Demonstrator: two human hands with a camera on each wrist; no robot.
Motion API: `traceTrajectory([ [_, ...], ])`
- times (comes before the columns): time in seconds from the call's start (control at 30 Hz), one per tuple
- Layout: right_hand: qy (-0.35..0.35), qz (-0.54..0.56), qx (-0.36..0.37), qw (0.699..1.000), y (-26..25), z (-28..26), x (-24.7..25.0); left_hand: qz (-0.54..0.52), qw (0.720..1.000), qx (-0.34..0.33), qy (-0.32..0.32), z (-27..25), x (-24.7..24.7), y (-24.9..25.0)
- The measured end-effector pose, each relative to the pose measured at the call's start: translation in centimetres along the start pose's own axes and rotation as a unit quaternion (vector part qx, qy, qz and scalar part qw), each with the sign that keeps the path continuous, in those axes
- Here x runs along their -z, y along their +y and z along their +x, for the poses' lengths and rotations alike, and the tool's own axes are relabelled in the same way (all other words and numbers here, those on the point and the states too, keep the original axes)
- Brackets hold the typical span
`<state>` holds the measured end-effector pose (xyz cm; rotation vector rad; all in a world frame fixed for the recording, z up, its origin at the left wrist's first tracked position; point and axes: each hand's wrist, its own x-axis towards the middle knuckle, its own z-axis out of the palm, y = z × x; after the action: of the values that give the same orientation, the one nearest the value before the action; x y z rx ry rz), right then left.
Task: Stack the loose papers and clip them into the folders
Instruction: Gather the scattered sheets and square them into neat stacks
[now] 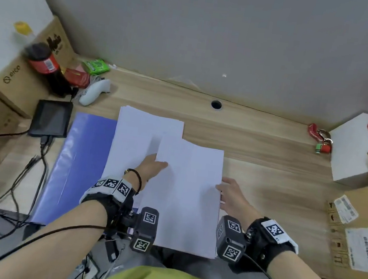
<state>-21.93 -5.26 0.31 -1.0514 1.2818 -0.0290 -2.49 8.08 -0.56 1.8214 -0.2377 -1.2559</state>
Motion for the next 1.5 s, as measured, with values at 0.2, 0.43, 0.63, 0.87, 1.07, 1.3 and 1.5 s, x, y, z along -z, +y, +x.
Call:
traceTrajectory([
  [0.2, -0.078, -0.023, 0.044, 0.996, -2.7, 0.3, -5.9, -0.002, 0.998, -0.002, 0.066, -0.1, 6.3, 0.1],
  [0.43, -0.144, -0.074, 0.085, 0.983, -5.4, 2.0, -10.1, 0.05, 0.991, -0.057, 0.111, 1.5, 10.8, 3.1],
  [0.63, -0.15, -0.121, 0.022, 0.981, -5.3, 2.8, -9.6, 0.235, 0.959, -0.02, 0.157, 4.0, 12.0, 2.9],
  [0.87, -0.159, -0.079, 0.006, 0.984, -4.5, 4.1, -9.0, 0.29, 0.944, -0.001, 0.16, 7.0, 12.0, 3.1],
  [1.07, -0.161, -0.056, 0.006, 0.985, -3.9, 4.7, -8.5, 0.106, 0.979, -0.032, 0.17, 8.0, 10.9, 3.2],
  [1.3, -0.164, -0.044, -0.003, 0.985, -2.7, 4.4, -7.9, 0.193, 0.968, 0.009, 0.161, 9.7, 11.9, 2.5],
  [1.5, -0.159, -0.042, -0.006, 0.986, -2.2, 4.3, -8.0, 0.156, 0.971, 0.008, 0.18, 9.7, 12.8, 2.6],
])
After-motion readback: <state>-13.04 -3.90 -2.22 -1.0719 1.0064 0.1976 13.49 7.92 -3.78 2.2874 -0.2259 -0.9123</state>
